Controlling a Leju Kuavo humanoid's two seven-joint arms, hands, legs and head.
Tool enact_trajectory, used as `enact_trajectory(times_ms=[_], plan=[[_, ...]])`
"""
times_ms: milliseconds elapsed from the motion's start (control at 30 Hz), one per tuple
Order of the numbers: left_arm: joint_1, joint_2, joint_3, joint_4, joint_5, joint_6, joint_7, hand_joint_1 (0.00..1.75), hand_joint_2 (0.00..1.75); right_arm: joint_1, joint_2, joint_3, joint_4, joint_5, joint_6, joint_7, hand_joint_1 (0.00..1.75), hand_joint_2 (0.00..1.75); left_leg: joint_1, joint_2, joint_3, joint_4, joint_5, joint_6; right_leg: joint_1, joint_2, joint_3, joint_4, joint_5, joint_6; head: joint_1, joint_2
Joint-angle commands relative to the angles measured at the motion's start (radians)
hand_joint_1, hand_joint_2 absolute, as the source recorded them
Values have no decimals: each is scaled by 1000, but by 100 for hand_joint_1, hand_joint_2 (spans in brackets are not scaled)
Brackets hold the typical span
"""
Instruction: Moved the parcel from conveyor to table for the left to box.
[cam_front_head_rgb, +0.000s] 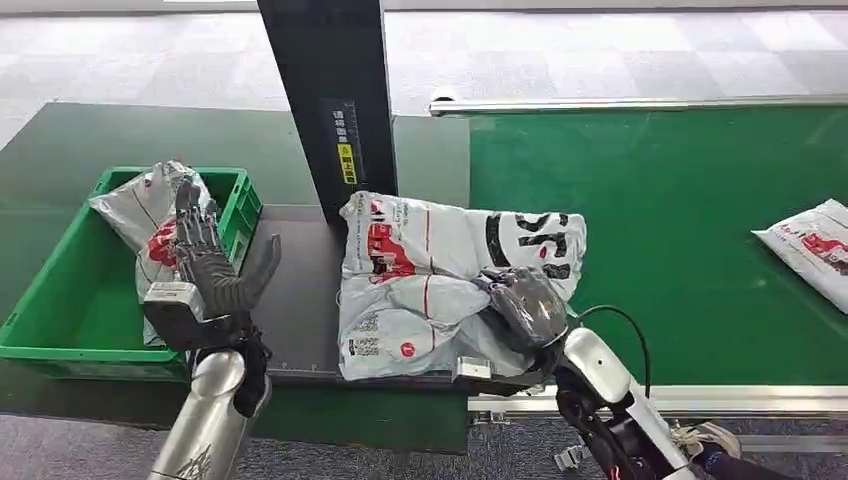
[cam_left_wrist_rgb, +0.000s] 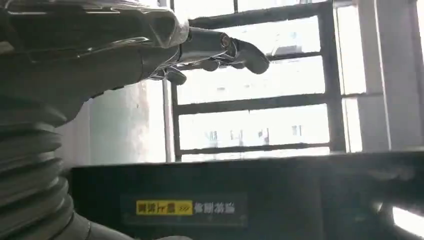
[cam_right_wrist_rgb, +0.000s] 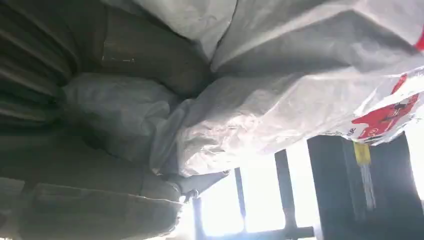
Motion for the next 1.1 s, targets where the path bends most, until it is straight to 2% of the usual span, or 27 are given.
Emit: enact_trajectory(times_ms=[33,233,333,567,667,733,800,967,1100], plan=[[57,-54,128,-208,12,96,0,0,175,-105,5,114,188,-13,-4,28,175,175,0,3,-2,1,0,1,0,3,-3,0,2,0,0,0],[63,-69,146,-253,27,85,0,0,175,-103,11,110,160,-37,-32,12,175,175,0,2,-1,0,1,1,0,2,-2,0,2,0,0,0],[55,-65,111,-214,0,66,0,0,175,-125,74,105,190,-104,-30,-44,175,175,0,2,-2,0,1,1,0,2,-3,0,2,0,0,0],[55,-65,111,-214,0,66,0,0,175,-125,74,105,190,-104,-30,-44,175,175,0,1,-1,0,1,1,0,1,-2,0,1,0,0,0],[25,-42,27,-139,-21,-4,0,0,175,-206,161,103,335,-175,-49,-99,175,175,0,2,-1,0,1,1,0,2,-2,0,2,0,0,0],[3,-41,-14,-99,-46,-13,0,0,175,-251,231,57,443,-267,-3,-124,175,175,-1,4,-1,0,1,1,-1,4,-3,0,2,0,0,0],[-31,-39,-51,-14,-34,-71,0,0,175,-308,284,14,552,-313,-7,-119,175,175,-1,2,-1,0,1,0,-1,2,-2,1,1,0,0,0],[-65,-50,-94,74,-9,-148,3,0,175,-392,345,-32,717,-351,36,-109,175,175,-1,1,-1,0,3,0,-1,1,-2,1,2,-1,0,0],[-84,-60,-110,91,7,-188,31,0,175,-415,359,-19,775,-306,-3,-86,175,175,-1,0,0,0,2,0,0,0,-1,0,1,-1,0,0]])
